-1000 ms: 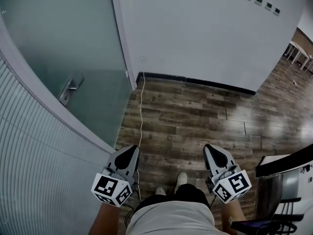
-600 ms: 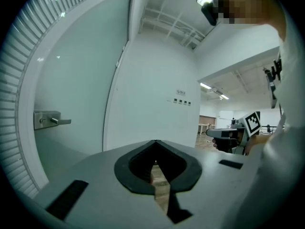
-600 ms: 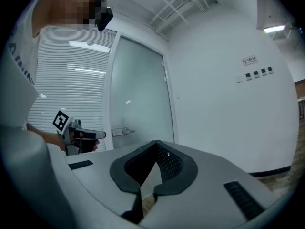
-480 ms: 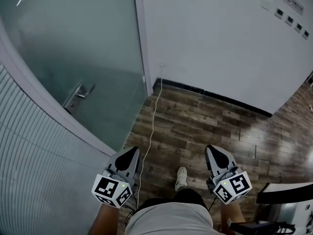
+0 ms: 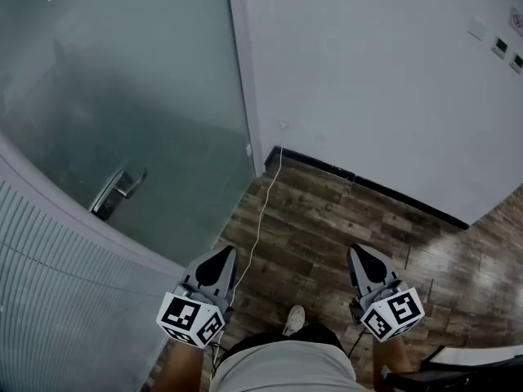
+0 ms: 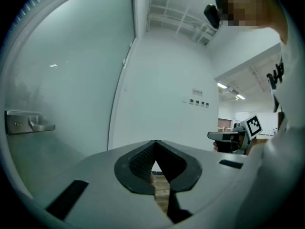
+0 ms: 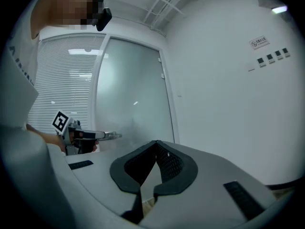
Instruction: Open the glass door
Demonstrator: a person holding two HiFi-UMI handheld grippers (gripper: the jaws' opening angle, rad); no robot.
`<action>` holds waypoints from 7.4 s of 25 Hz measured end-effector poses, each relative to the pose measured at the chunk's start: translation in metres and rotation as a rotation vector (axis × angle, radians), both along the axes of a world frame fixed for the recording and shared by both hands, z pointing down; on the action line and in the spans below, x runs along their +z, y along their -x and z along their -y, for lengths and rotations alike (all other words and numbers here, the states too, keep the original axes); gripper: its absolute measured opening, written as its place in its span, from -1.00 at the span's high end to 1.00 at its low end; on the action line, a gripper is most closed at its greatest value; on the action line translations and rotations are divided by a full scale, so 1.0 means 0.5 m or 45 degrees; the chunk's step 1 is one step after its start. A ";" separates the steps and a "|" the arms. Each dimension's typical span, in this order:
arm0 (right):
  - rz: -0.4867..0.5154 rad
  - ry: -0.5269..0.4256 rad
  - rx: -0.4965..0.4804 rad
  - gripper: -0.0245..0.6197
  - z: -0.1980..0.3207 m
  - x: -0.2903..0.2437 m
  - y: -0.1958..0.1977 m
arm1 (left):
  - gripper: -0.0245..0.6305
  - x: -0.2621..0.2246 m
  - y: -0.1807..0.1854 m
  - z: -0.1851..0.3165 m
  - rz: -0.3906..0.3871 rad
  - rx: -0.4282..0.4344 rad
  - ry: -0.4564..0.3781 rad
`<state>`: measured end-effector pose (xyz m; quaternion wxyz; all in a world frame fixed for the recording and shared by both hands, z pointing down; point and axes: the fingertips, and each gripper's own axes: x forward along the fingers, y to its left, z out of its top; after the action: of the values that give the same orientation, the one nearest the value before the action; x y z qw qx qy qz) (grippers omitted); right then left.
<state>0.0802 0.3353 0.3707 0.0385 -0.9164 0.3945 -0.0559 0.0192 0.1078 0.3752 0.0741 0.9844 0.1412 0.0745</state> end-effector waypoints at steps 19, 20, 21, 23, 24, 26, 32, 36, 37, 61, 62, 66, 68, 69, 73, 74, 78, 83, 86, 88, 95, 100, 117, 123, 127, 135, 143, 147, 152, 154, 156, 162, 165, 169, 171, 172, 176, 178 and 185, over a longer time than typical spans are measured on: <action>0.060 -0.009 -0.507 0.92 0.247 0.051 -0.241 | 0.93 0.013 -0.096 0.174 0.037 -0.483 -0.030; 0.054 -0.008 -0.528 0.92 0.270 0.049 -0.248 | 0.93 0.015 -0.096 0.190 0.033 -0.502 -0.028; 0.047 -0.009 -0.549 0.92 0.293 0.045 -0.254 | 0.93 0.016 -0.097 0.209 0.029 -0.523 -0.024; 0.035 -0.006 -0.596 0.92 0.339 0.038 -0.263 | 0.93 0.017 -0.101 0.248 0.019 -0.569 -0.013; 0.030 0.000 -0.623 0.92 0.363 0.036 -0.267 | 0.93 0.016 -0.104 0.267 0.012 -0.588 -0.006; 0.018 0.018 -0.686 0.92 0.413 0.032 -0.275 | 0.93 0.015 -0.113 0.305 0.000 -0.623 0.004; -0.003 0.034 -0.860 0.92 0.587 0.022 -0.295 | 0.93 0.013 -0.127 0.435 -0.016 -0.733 0.006; -0.008 0.027 -0.958 0.92 0.694 0.014 -0.296 | 0.93 0.015 -0.125 0.510 -0.014 -0.783 0.003; -0.004 0.018 -0.983 0.92 0.720 0.012 -0.293 | 0.93 0.015 -0.122 0.529 -0.015 -0.798 0.001; -0.074 0.122 -1.862 0.70 1.062 0.021 -0.202 | 0.93 0.004 0.010 0.585 -0.027 -1.390 -0.050; -0.100 0.148 -1.884 0.67 1.067 0.025 -0.200 | 0.93 0.006 0.010 0.585 -0.029 -1.410 -0.044; -0.168 0.255 -1.970 0.56 1.093 0.040 -0.179 | 0.93 0.012 0.016 0.589 -0.013 -1.455 -0.024; -0.198 0.317 -2.002 0.46 1.099 0.055 -0.171 | 0.93 0.015 0.013 0.586 -0.004 -1.464 -0.019; -0.219 0.348 -2.016 0.42 1.102 0.063 -0.168 | 0.93 0.016 0.012 0.585 -0.001 -1.470 -0.016; -0.314 0.469 -2.045 0.32 1.128 0.103 -0.156 | 0.93 0.018 0.014 0.585 0.010 -1.496 -0.014; -0.345 0.502 -2.042 0.32 1.138 0.116 -0.153 | 0.93 0.020 0.018 0.586 0.013 -1.501 -0.012; -0.464 0.611 -2.020 0.32 1.166 0.157 -0.141 | 0.93 0.041 0.043 0.592 0.035 -1.525 0.014; -0.472 0.655 -1.998 0.33 1.181 0.175 -0.135 | 0.93 0.052 0.057 0.603 0.046 -1.533 0.026; -0.456 0.651 -1.990 0.46 1.180 0.179 -0.133 | 0.93 0.055 0.057 0.607 0.051 -1.529 0.027; -0.440 0.648 -1.993 0.51 1.178 0.181 -0.131 | 0.93 0.055 0.056 0.609 0.055 -1.523 0.027; -0.428 0.626 -1.973 0.53 1.171 0.184 -0.140 | 0.93 0.056 0.044 0.604 0.061 -1.515 0.025; -0.419 0.642 -1.966 0.53 1.151 0.185 -0.151 | 0.93 0.056 0.029 0.587 0.061 -1.518 0.026; -0.332 0.633 -1.927 0.53 1.202 0.212 -0.162 | 0.93 0.045 0.005 0.582 0.037 -1.509 0.009; -0.350 0.631 -1.891 0.53 1.239 0.200 -0.173 | 0.93 0.049 0.014 0.580 0.036 -1.523 0.011; -0.342 0.617 -1.863 0.53 1.265 0.191 -0.179 | 0.93 0.040 0.023 0.578 0.030 -1.532 0.014; -0.358 0.618 -1.808 0.53 1.337 0.195 -0.181 | 0.93 0.043 0.033 0.586 0.029 -1.536 0.018; -0.339 0.662 -1.777 0.54 1.403 0.211 -0.204 | 0.93 0.059 0.022 0.580 0.036 -1.530 0.017; -0.325 0.687 -1.736 0.54 1.453 0.194 -0.196 | 0.93 0.044 0.042 0.601 0.038 -1.539 0.025; -0.320 0.678 -1.711 0.54 1.476 0.208 -0.217 | 0.93 0.056 0.043 0.592 0.037 -1.563 0.018; -0.326 0.681 -1.702 0.54 1.489 0.212 -0.227 | 0.93 0.058 0.041 0.593 0.037 -1.571 0.014; -0.333 0.684 -1.690 0.54 1.505 0.211 -0.236 | 0.93 0.056 0.040 0.597 0.036 -1.578 0.013; -0.334 0.687 -1.659 0.54 1.565 0.189 -0.251 | 0.93 0.033 0.044 0.622 0.031 -1.603 0.023; -0.315 0.671 -1.630 0.54 1.589 0.211 -0.270 | 0.93 0.048 0.030 0.628 0.020 -1.609 0.016; -0.316 0.639 -1.568 0.54 1.617 0.204 -0.276 | 0.93 0.044 0.033 0.631 0.012 -1.600 0.019; -0.308 0.633 -1.539 0.54 1.625 0.204 -0.288 | 0.93 0.046 0.027 0.626 0.014 -1.595 0.020; -0.301 0.633 -1.527 0.54 1.629 0.206 -0.295 | 0.93 0.049 0.024 0.623 0.016 -1.594 0.021; -0.281 0.642 -1.480 0.54 1.648 0.206 -0.317 | 0.93 0.051 0.018 0.620 0.025 -1.587 0.022; -0.270 0.637 -1.462 0.54 1.653 0.198 -0.326 | 0.93 0.049 0.020 0.622 0.027 -1.580 0.017; -0.274 0.579 -1.480 0.54 1.624 0.178 -0.332 | 0.93 0.051 0.017 0.632 0.023 -1.572 0.016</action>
<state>0.2460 -0.4766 0.4596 -0.2338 -0.5382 0.8077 -0.0577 0.0105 -0.2081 0.4009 0.1107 0.8834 -0.4547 0.0253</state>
